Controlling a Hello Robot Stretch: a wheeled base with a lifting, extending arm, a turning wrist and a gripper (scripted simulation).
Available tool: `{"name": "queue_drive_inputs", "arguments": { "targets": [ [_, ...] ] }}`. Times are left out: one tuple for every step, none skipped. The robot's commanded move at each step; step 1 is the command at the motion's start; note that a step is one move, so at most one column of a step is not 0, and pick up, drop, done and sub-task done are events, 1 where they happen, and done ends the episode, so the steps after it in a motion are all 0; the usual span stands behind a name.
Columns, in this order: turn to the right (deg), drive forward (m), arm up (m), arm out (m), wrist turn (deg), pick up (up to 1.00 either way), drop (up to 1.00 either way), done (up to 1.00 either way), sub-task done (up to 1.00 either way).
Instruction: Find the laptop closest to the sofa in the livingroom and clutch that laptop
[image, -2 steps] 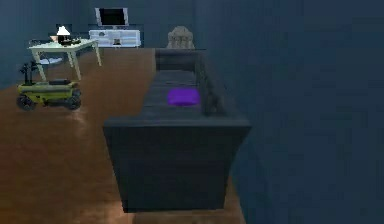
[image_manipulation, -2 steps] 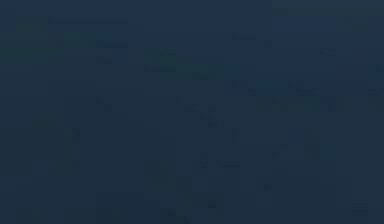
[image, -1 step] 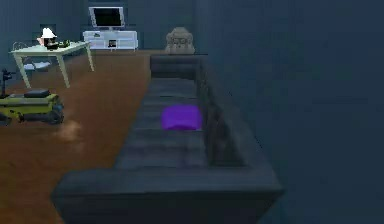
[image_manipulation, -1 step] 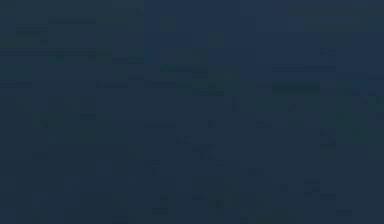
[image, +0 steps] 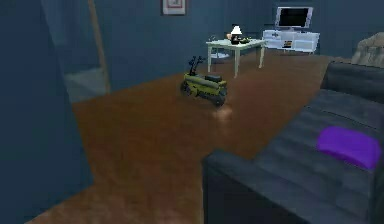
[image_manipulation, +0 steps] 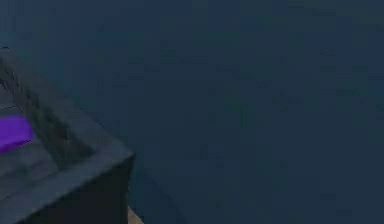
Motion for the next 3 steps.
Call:
{"name": "queue_drive_inputs", "arguments": {
  "targets": [
    [-45.0, 0.00, 0.00, 0.00, 0.0, 0.00, 0.00, 0.00, 0.00],
    [0.0, 0.05, 0.00, 0.00, 0.0, 0.00, 0.00, 0.00, 0.00],
    [6.0, 0.00, 0.00, 0.00, 0.0, 0.00, 0.00, 0.00, 0.00]
  ]
}}
